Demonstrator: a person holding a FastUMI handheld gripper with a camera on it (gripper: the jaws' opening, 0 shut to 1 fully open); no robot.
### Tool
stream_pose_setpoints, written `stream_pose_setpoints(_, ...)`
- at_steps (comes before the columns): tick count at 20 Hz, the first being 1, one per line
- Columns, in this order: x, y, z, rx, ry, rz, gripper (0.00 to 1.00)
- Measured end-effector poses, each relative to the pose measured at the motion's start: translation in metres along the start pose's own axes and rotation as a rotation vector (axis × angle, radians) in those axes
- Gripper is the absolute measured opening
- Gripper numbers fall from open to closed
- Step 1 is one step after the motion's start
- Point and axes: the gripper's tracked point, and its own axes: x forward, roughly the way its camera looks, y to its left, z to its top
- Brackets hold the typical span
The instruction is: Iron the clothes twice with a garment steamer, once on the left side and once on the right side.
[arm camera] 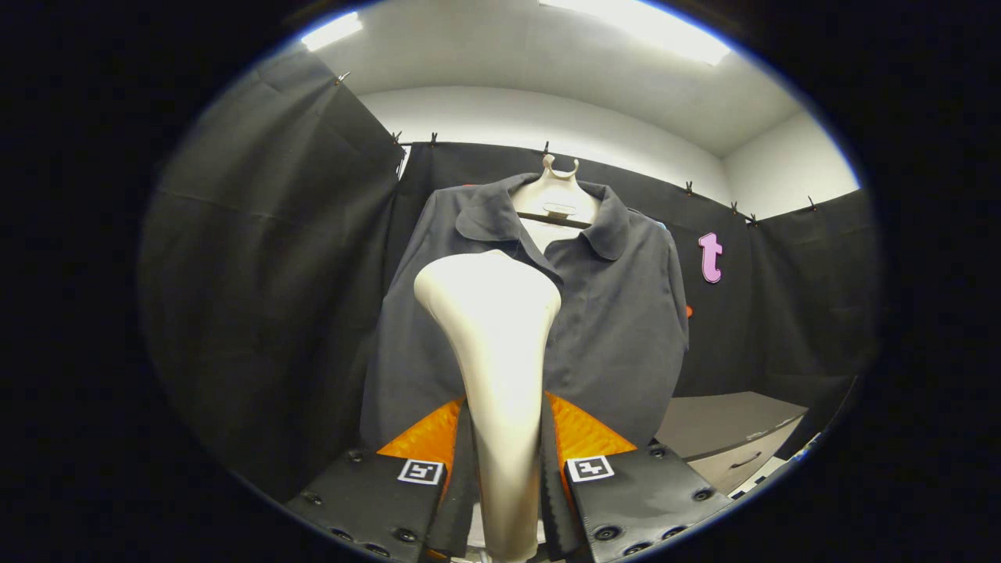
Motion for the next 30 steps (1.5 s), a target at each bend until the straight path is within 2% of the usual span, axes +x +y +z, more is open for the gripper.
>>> stream_pose_setpoints(11,0.065,0.013,0.003,0.017,-0.006,-0.006,0.44)
stream_pose_setpoints(16,0.079,0.016,-0.006,0.004,-0.001,0.000,0.44)
stream_pose_setpoints(30,0.067,0.033,-0.089,-0.008,0.083,0.004,0.44)
